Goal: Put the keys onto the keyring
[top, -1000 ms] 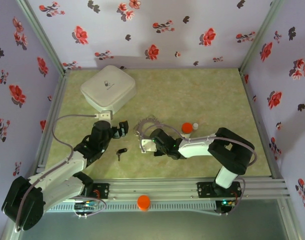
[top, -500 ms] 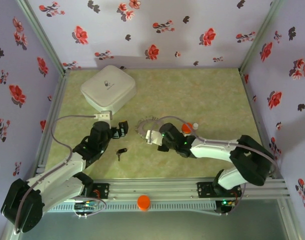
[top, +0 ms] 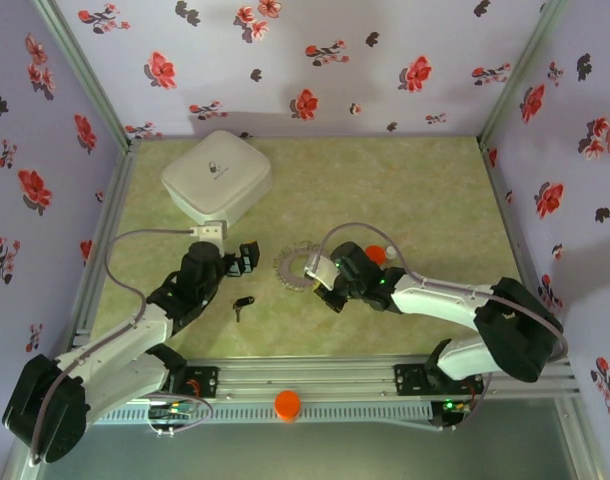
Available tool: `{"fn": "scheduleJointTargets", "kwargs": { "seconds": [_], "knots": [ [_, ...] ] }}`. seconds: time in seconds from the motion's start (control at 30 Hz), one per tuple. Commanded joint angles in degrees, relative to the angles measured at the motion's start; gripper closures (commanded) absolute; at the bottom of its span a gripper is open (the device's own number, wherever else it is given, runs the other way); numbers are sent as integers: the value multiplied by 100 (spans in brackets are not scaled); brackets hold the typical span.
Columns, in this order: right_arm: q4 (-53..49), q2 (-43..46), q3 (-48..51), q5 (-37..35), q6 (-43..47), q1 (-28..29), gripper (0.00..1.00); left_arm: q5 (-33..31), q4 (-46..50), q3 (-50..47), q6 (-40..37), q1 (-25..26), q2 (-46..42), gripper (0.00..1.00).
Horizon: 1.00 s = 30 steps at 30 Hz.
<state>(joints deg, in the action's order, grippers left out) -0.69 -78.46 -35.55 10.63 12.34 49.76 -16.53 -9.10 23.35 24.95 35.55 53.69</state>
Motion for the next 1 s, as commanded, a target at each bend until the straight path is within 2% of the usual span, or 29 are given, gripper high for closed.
{"fn": "scheduleJointTargets", "kwargs": {
  "seconds": [0.0, 0.2, 0.47, 0.73, 0.97],
  "knots": [
    [-351, -114, -110, 152, -1103, 13, 100, 94, -210, 72, -96, -53, 102, 0],
    [-665, -349, -203, 165, -1540, 29, 100, 158, -237, 73, -52, -49, 168, 0],
    [-900, -646, -417, 178, -1561, 34, 100, 166, -258, 64, -8, -50, 170, 0],
    [-952, -869, -541, 80, -1606, 29, 80, 164, -259, 73, -29, -53, 210, 0],
    [-959, -870, -568, 44, -1620, 32, 75, 168, -219, 55, -60, -48, 165, 0]
  ]
}}
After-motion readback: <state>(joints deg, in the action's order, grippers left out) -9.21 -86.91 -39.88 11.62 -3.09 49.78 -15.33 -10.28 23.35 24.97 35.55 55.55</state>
